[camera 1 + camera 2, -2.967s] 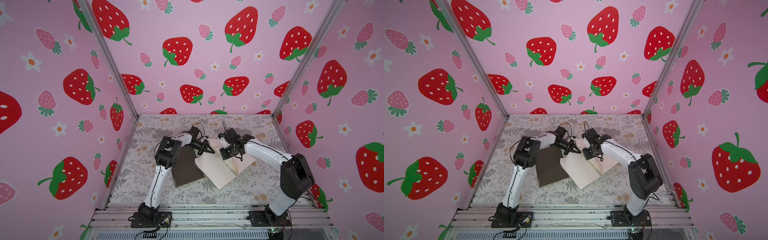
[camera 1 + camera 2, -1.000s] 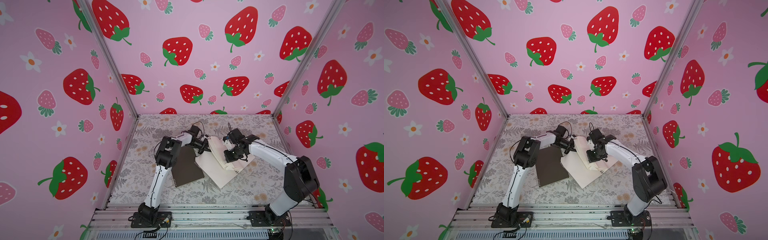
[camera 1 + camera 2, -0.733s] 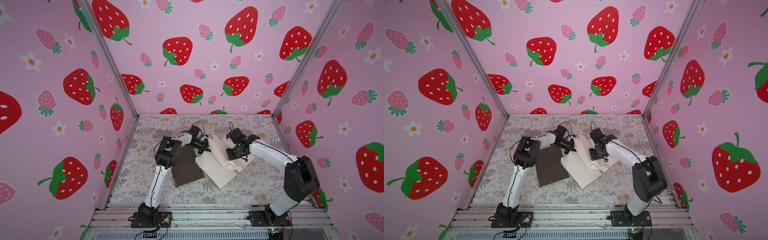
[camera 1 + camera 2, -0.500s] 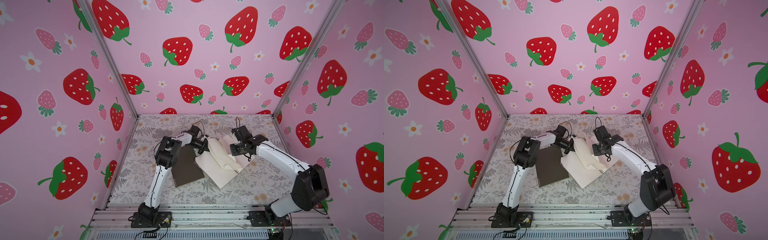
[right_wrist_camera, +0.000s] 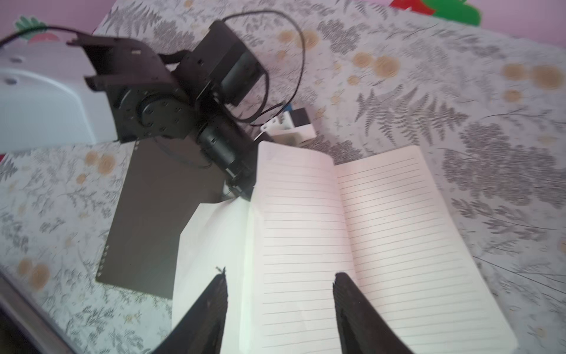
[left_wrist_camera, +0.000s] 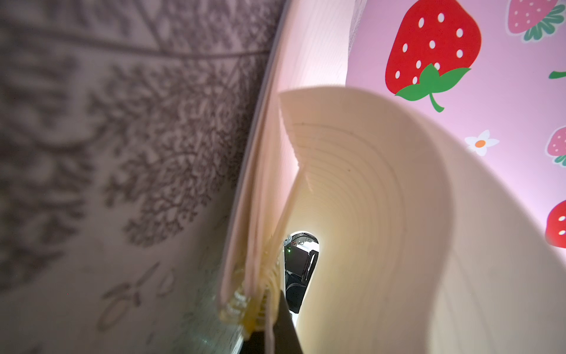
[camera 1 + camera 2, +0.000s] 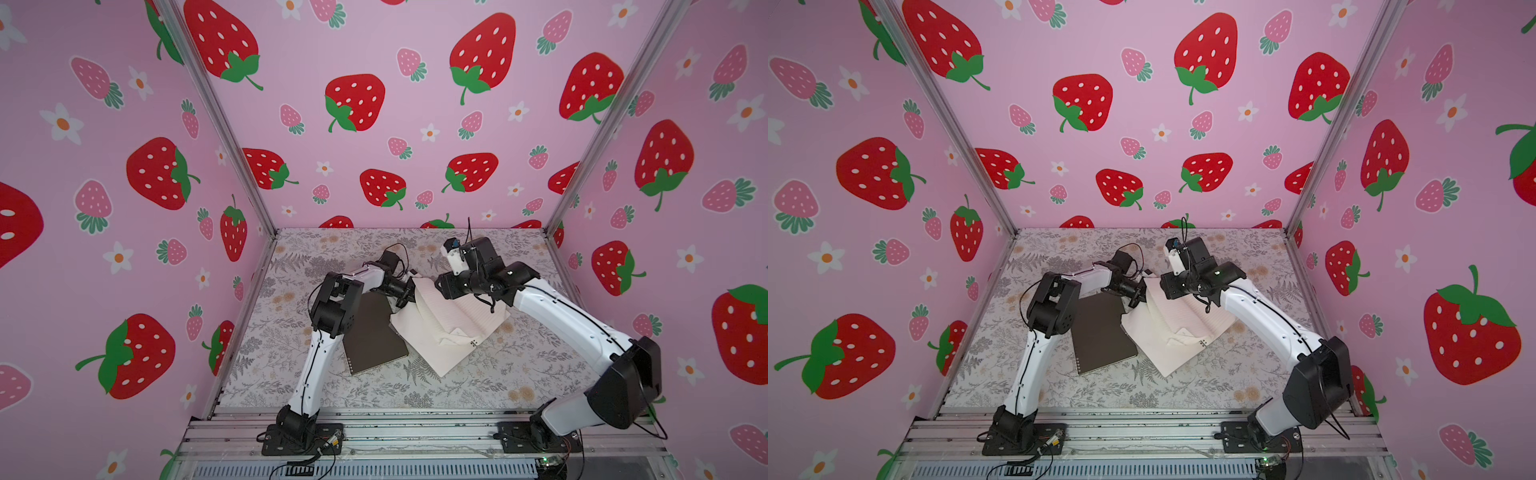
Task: Tear off pages from different notebooks
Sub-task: Open the notebook at the center of the board, then tear off the paper from the notebook.
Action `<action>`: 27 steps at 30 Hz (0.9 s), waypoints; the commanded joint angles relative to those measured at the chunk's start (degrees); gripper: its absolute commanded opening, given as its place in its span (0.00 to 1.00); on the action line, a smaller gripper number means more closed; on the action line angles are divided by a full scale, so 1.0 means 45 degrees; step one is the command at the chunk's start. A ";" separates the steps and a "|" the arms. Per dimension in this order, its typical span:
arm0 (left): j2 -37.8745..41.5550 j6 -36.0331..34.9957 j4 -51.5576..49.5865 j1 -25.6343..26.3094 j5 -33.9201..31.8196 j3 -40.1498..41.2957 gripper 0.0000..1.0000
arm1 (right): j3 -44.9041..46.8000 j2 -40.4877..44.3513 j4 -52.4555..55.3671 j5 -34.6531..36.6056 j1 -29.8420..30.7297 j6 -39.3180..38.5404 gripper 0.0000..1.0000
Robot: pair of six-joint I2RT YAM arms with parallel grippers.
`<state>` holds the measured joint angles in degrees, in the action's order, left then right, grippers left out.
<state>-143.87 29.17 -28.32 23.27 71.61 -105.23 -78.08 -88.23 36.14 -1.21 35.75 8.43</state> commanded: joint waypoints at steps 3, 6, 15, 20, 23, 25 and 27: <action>-0.0123 -0.0198 -0.0016 0.0012 0.0377 -0.0347 0.00 | -0.0934 -0.1213 0.1230 -0.2942 0.0538 -0.1155 0.55; -0.0119 -0.0213 -0.0057 -0.0006 0.0367 -0.0365 0.00 | -0.1358 -0.1799 0.1883 -0.3436 0.0814 -0.1585 0.54; -0.0202 -0.0168 -0.0072 0.0003 0.0375 -0.0405 0.00 | -0.2078 -0.3007 0.3095 -0.2972 0.1174 -0.2087 0.54; -0.0162 -0.0250 -0.0133 0.0004 0.0386 -0.0385 0.00 | -0.2286 -0.3489 0.3369 -0.3368 0.1265 -0.2171 0.54; -0.0143 -0.0261 -0.0123 -0.0002 0.0370 -0.0347 0.00 | -0.2469 -0.4121 0.3593 -0.2621 0.1272 -0.2024 0.54; -0.0123 -0.0300 -0.0138 0.0000 0.0380 -0.0326 0.00 | -0.2641 -0.4546 0.3863 -0.2037 0.1261 -0.1899 0.54; -0.0124 -0.0333 -0.0219 0.0003 0.0381 -0.0346 0.00 | -0.2724 -0.4793 0.4013 -0.1621 0.1273 -0.1843 0.54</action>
<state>-143.87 29.10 -28.40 23.27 71.61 -105.25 -89.10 -108.38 50.74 -11.92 41.15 -0.16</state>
